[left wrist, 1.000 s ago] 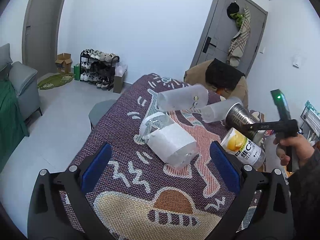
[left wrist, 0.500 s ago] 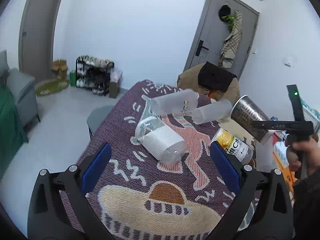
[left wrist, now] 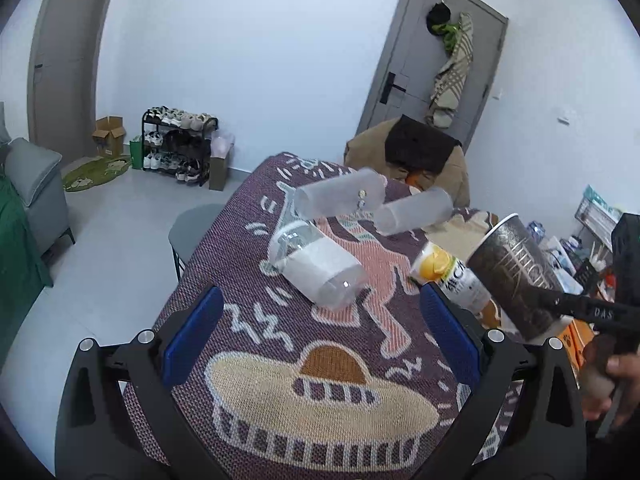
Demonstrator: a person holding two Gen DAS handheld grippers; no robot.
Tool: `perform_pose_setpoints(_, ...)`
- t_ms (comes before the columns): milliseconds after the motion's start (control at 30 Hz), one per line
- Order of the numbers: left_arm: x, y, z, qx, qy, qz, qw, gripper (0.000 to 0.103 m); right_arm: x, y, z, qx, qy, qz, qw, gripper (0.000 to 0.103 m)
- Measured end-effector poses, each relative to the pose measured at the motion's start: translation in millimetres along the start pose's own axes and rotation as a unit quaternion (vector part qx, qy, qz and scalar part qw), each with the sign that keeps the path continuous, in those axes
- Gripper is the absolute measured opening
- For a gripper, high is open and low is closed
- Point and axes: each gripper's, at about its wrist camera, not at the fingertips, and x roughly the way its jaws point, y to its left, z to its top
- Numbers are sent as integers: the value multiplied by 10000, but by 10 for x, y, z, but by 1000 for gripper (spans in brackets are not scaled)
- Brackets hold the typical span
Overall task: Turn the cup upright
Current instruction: 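Lift the dark paper cup off the table with the right gripper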
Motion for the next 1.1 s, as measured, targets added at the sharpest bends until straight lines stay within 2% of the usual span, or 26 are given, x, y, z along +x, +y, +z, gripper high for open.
perform_pose_setpoints(400, -38, -181, -183, 312, 420, -309, 9982, 98, -51, -21, -651, 528, 50, 62, 9986, 71)
perform_pose_setpoints(700, 87, -361, -341, 428, 856, -642, 9933, 98, 58, -125, -1022, 866, -63, -506, 9949, 72)
perform_pose_setpoints(767, 101, -412, -350, 489, 928, -695, 9921, 98, 94, -159, -1048, 905, -34, -550, 9944, 74)
perform_pose_setpoints(900, 139, -489, -337, 508, 1067, -817, 9896, 98, 3, -191, -1085, 996, -190, -362, 9942, 88)
perform_pose_setpoints(967, 155, -545, -327, 527, 1095, -885, 9886, 98, -75, -185, -1082, 942, -322, -368, 9944, 92)
perform_pose_setpoints(1100, 225, -670, -321, 538, 1217, -1089, 9851, 98, -222, -220, -1114, 888, -471, -324, 9944, 94)
